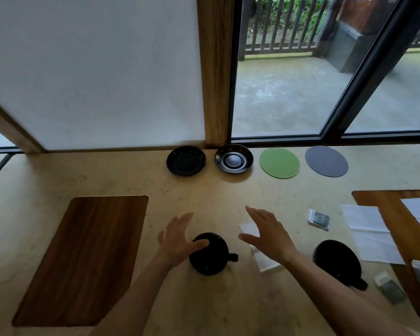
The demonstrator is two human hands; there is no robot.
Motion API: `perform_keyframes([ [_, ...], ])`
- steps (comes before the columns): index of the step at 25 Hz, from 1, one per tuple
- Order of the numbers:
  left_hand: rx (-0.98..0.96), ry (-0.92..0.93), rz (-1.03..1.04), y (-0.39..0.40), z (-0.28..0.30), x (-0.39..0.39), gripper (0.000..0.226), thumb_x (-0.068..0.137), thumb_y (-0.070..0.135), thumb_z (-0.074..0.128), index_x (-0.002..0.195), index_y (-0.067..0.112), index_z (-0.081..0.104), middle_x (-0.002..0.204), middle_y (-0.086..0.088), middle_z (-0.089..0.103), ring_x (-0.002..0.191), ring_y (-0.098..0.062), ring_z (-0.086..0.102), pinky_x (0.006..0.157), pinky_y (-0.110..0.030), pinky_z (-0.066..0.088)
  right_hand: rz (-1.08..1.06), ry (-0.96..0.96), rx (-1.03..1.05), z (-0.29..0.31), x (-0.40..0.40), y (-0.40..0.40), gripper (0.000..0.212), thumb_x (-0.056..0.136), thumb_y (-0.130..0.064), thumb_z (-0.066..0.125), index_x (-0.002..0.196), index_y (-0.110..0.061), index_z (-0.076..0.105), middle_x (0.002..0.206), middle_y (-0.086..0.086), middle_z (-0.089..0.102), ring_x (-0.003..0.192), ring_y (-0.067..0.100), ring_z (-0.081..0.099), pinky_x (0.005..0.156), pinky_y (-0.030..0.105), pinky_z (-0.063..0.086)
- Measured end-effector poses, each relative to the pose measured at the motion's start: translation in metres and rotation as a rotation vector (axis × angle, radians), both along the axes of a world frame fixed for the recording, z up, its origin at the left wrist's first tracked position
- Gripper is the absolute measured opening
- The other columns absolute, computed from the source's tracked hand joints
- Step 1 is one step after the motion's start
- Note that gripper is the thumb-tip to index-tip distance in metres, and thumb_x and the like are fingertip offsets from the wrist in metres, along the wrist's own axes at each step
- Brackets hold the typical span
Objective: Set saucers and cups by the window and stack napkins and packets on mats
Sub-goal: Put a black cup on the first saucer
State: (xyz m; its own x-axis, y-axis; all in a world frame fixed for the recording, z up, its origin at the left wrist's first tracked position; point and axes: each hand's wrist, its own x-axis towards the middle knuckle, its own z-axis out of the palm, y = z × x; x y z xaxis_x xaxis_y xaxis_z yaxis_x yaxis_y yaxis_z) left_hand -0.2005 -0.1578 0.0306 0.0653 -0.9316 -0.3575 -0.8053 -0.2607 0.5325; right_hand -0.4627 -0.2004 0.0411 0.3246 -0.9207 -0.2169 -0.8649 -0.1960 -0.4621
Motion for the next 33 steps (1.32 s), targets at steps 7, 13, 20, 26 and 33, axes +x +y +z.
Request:
perform_keyframes([
  [7,0.028,0.073,-0.004,0.06,-0.003,0.006,0.107,0.062,0.07,0.071,0.15,0.04,0.018,0.158,0.011,0.02,0.147,-0.018,0.006,0.116,-0.053,0.012,0.007,-0.01,0.084,-0.008,0.007,0.064,0.078,0.089,-0.057,0.054,0.152,-0.03,0.019,0.157,-0.006,0.029,0.144,0.015,0.023,0.114,0.039,0.031],
  [13,0.06,0.112,-0.01,0.082,-0.002,0.001,0.122,0.048,0.084,0.065,0.15,0.041,0.014,0.158,0.009,0.023,0.147,-0.021,0.012,0.115,-0.052,0.017,0.014,0.011,0.128,-0.015,0.009,0.092,0.074,0.091,-0.054,0.054,0.152,-0.032,0.018,0.157,-0.006,0.027,0.145,0.016,0.022,0.116,0.042,0.029],
  [20,0.002,0.156,-0.013,0.08,0.001,-0.01,0.107,0.068,0.041,0.083,0.151,0.031,0.016,0.152,0.003,0.035,0.139,-0.022,0.031,0.11,-0.04,0.028,0.018,0.058,0.143,-0.032,0.014,0.086,0.065,0.094,-0.049,0.051,0.15,-0.033,0.024,0.146,-0.006,0.046,0.134,0.018,0.04,0.107,0.04,0.04],
  [26,0.057,0.147,-0.008,0.069,-0.005,-0.011,0.11,0.06,0.033,0.081,0.148,0.038,0.016,0.142,0.004,0.048,0.131,-0.026,0.043,0.107,-0.055,0.034,0.014,0.021,0.13,-0.042,0.022,0.079,0.054,0.096,-0.038,0.052,0.147,-0.034,0.033,0.141,-0.006,0.052,0.13,0.017,0.046,0.103,0.038,0.044],
  [33,0.089,0.066,-0.004,0.053,-0.019,-0.012,0.112,0.06,0.038,0.081,0.15,0.034,0.014,0.143,0.003,0.047,0.133,-0.028,0.04,0.11,-0.055,0.027,-0.014,-0.019,0.102,-0.05,0.027,0.073,0.041,0.099,-0.035,0.047,0.14,-0.034,0.045,0.132,-0.008,0.06,0.122,0.015,0.053,0.098,0.036,0.048],
])
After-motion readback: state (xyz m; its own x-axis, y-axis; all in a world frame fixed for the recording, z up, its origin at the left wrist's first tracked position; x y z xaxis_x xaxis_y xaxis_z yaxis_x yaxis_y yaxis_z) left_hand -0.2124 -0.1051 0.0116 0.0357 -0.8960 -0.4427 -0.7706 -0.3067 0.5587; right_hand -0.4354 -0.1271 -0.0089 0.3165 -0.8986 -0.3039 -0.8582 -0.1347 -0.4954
